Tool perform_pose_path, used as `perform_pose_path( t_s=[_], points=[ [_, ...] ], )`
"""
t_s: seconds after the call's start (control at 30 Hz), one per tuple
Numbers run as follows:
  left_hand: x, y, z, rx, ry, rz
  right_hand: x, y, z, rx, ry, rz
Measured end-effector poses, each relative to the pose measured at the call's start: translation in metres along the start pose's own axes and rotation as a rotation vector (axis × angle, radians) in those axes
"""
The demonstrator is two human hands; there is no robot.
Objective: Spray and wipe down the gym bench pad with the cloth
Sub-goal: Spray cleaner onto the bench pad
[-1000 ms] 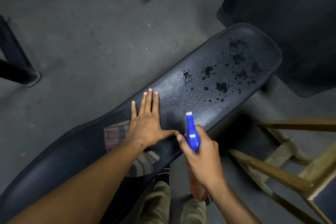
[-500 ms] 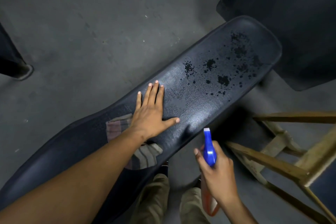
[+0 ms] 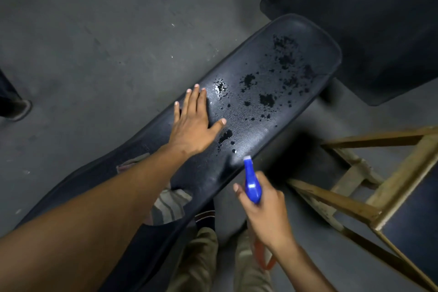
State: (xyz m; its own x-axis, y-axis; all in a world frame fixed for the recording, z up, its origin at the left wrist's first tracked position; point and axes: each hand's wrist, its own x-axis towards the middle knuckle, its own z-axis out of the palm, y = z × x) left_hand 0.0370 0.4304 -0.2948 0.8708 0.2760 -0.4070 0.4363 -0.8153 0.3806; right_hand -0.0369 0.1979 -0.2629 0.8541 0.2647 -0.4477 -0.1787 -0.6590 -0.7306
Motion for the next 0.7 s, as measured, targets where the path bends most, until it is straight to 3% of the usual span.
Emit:
perform_pose_path(
  t_s=[0.33,0.7],
  points=[
    [0.046,0.068,0.021,0.077,-0.032,0.135,0.065,0.0,-0.078,0.121,0.161,-0.024],
    [0.009,0.052,0.022,0.03,0.028,-0.016,0.072,-0.037,-0.084,0.047,-0.054,-0.248]
  ],
)
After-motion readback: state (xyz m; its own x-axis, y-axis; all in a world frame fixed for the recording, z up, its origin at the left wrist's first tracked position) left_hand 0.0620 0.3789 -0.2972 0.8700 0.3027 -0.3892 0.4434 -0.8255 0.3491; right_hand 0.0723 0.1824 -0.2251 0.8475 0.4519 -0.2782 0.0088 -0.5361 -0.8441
